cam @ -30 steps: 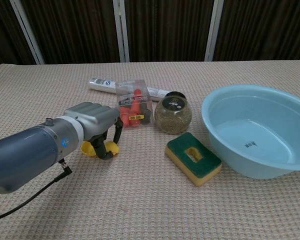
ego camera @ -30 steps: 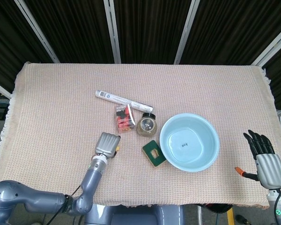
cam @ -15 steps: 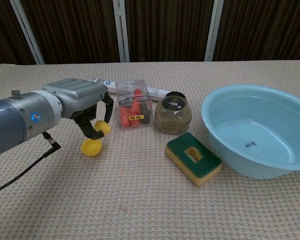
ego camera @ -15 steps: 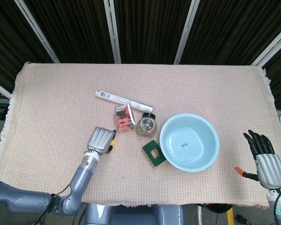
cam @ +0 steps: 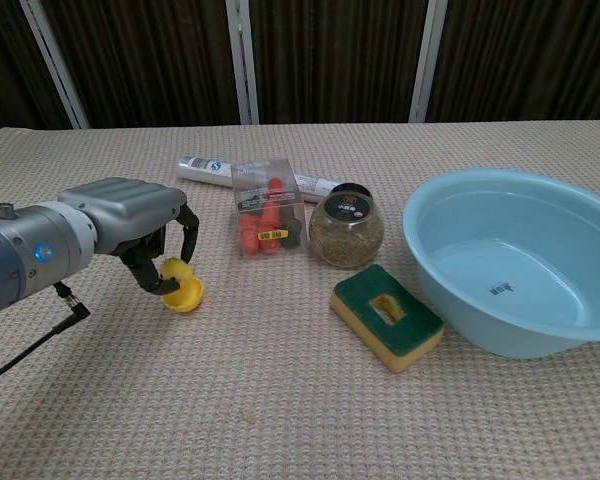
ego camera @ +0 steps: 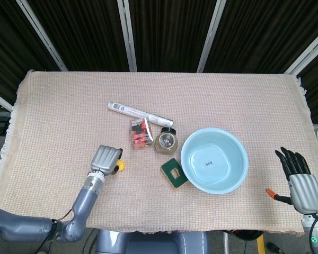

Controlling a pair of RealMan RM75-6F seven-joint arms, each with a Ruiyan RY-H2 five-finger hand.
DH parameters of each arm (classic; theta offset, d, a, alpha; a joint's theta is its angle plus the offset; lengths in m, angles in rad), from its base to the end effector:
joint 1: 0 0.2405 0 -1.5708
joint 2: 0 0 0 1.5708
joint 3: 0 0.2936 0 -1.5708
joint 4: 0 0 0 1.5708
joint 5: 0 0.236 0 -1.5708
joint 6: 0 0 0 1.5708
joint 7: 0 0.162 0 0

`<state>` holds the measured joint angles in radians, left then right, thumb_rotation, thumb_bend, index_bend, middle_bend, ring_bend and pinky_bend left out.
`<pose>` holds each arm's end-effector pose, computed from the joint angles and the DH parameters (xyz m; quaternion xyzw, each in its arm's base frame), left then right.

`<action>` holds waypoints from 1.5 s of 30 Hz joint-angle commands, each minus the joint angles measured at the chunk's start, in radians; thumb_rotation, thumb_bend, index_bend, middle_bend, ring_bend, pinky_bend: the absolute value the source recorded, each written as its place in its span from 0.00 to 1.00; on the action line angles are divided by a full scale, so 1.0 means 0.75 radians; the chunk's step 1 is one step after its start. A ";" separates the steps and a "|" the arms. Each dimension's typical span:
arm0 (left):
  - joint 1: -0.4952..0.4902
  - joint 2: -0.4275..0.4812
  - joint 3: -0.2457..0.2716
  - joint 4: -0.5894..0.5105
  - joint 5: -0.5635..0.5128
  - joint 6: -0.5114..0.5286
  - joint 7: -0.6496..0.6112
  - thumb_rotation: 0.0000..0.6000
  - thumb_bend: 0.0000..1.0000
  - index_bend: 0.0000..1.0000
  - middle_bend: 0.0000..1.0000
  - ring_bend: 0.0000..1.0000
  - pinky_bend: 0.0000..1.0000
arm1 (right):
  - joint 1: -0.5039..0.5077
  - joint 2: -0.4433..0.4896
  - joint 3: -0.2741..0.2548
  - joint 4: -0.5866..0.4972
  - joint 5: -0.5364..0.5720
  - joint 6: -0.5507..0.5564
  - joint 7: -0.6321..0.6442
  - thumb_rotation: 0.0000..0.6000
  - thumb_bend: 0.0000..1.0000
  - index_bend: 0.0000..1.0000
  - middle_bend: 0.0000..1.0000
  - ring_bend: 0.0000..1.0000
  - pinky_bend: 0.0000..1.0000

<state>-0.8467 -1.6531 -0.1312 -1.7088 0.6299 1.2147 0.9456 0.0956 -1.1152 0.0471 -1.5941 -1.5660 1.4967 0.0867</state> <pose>-0.1351 0.3472 -0.0816 -0.7660 -0.3581 -0.2319 0.4809 -0.3466 -0.2071 0.1519 0.6013 -0.3872 0.4247 0.5551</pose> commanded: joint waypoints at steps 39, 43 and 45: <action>0.318 0.378 0.259 -0.300 0.594 0.312 -0.398 1.00 0.23 0.09 0.32 0.32 0.30 | 0.001 0.001 -0.003 0.005 -0.004 -0.005 -0.019 1.00 0.05 0.02 0.00 0.00 0.03; 0.418 0.504 0.354 -0.337 0.728 0.390 -0.498 1.00 0.20 0.00 0.03 0.03 0.07 | -0.001 -0.002 -0.007 0.003 -0.008 -0.005 -0.037 1.00 0.05 0.02 0.00 0.00 0.03; 0.472 0.560 0.394 -0.336 0.793 0.434 -0.556 1.00 0.18 0.00 0.00 0.00 0.00 | -0.001 -0.003 -0.007 0.003 -0.006 -0.006 -0.046 1.00 0.05 0.02 0.00 0.00 0.03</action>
<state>-0.5344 -1.2757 0.1303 -1.9440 1.1760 1.4984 0.5759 0.0950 -1.1169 0.0420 -1.5916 -1.5709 1.4926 0.0533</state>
